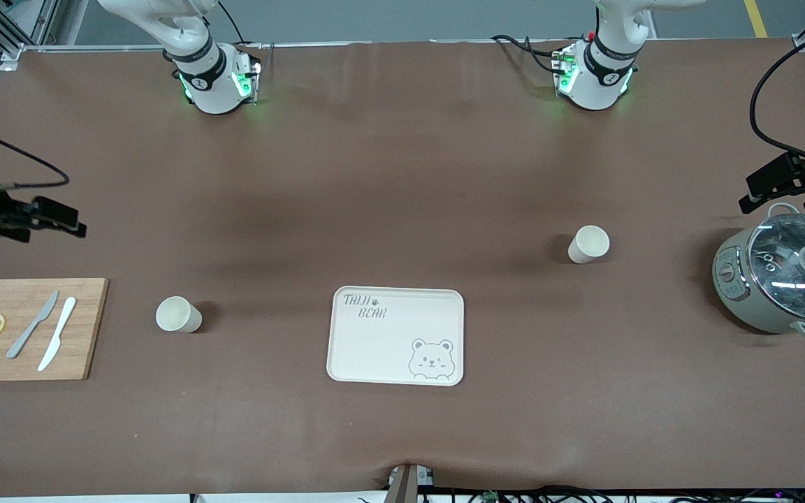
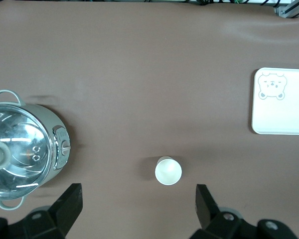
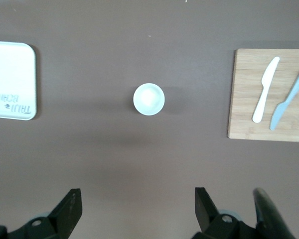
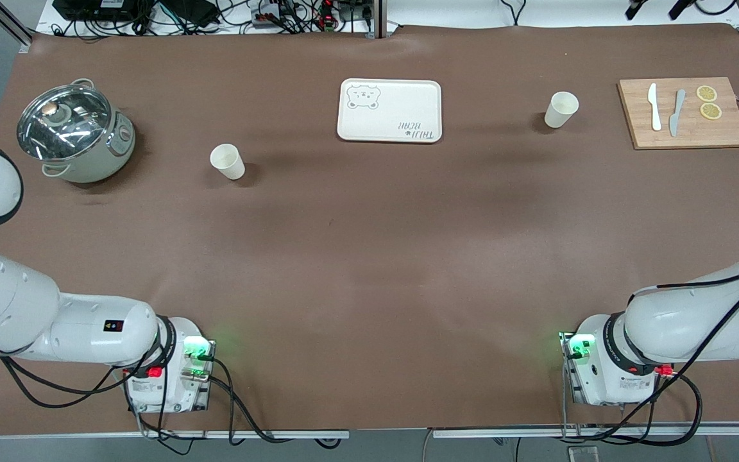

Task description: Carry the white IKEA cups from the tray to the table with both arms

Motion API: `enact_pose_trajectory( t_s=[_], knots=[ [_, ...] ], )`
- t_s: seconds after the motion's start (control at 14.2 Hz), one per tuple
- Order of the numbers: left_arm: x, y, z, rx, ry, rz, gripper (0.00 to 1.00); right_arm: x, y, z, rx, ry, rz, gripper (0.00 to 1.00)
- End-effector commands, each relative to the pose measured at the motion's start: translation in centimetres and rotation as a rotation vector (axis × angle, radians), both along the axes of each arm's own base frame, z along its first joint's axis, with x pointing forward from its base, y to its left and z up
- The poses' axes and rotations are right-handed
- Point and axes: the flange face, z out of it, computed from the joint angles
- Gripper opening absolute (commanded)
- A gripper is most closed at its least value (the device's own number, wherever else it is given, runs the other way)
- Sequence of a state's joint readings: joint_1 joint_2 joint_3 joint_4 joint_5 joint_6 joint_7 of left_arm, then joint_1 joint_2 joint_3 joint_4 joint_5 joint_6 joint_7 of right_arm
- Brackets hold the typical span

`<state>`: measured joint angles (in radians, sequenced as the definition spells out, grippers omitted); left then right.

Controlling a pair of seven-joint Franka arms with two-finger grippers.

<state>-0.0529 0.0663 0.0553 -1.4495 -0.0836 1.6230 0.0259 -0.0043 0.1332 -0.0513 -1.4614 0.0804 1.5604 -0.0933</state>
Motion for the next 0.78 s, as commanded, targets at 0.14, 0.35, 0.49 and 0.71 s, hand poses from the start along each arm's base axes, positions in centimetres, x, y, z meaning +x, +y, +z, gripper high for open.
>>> enact_pose_trajectory(
  t_s=[0.14,0.35,0.49,0.71],
  knots=[
    [0.1,-0.2,0.2,0.121,-0.002,-0.048,1.00,-3.7,-0.5,4.9,-0.041,-0.031,-0.010,1.00],
    [-0.4,-1.1,-0.6,0.122,0.058,-0.071,1.00,-4.6,-2.0,5.6,-0.041,-0.022,0.002,1.00],
    [-0.8,-1.1,-0.8,0.119,0.089,-0.069,1.00,-4.8,-2.5,5.7,-0.040,-0.015,0.010,1.00],
    [-0.9,-1.0,-0.8,0.082,0.097,-0.064,1.00,-4.9,-2.6,5.7,-0.040,-0.015,0.007,1.00]
  ],
)
